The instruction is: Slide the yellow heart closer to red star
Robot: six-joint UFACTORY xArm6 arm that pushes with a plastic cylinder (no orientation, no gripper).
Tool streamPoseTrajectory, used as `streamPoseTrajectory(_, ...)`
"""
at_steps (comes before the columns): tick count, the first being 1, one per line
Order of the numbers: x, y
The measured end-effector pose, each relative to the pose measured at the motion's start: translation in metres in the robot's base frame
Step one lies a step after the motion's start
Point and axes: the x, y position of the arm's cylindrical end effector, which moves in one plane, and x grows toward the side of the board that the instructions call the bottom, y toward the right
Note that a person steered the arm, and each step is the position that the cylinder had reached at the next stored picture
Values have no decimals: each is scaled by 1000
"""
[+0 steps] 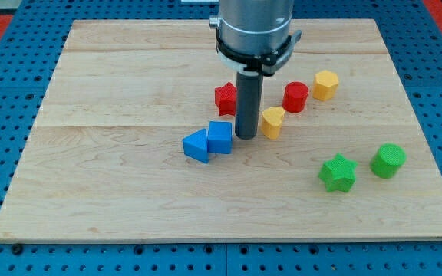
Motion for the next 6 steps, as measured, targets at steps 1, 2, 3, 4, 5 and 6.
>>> streamPoseTrajectory(1,28,23)
streamPoseTrajectory(2,30,46)
streamPoseTrajectory(3,10,60)
streamPoseTrajectory(4,-28,56)
streamPoseTrajectory(5,-59,43)
streamPoseTrajectory(6,-53,62)
